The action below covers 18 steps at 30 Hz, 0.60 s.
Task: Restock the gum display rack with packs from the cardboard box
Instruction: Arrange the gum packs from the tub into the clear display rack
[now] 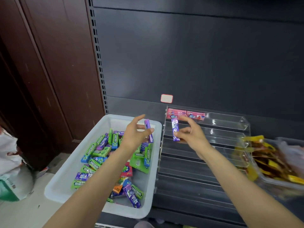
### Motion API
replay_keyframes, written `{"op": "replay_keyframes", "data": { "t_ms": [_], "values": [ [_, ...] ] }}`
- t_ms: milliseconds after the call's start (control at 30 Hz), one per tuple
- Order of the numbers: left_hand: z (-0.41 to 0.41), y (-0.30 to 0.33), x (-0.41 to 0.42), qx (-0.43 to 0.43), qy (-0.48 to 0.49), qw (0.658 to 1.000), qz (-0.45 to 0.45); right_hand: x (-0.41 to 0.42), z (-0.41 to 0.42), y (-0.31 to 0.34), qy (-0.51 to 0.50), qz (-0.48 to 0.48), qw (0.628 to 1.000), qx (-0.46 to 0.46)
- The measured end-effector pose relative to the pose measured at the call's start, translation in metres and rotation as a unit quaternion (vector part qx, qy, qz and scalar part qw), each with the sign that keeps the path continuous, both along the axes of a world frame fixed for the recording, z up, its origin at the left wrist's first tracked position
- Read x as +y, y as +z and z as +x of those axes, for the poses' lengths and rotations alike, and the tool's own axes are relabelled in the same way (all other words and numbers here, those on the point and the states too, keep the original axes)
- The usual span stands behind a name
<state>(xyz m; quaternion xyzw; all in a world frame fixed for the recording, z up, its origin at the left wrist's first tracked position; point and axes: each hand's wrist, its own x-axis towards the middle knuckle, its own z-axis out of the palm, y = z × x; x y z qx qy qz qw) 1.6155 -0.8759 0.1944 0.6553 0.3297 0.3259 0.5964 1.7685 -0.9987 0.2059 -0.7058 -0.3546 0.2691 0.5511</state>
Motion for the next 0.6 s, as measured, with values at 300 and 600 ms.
{"op": "replay_keyframes", "data": {
  "t_ms": [300,600],
  "values": [
    [0.033,0.011,-0.005,-0.011,-0.034,0.998,-0.044,0.0,0.033,-0.002,-0.096,0.043,0.994,0.015],
    [0.034,0.008,0.006,-0.017,-0.02,0.998,-0.059,0.022,0.043,-0.016,-0.157,0.029,0.979,-0.127]
  ]
}}
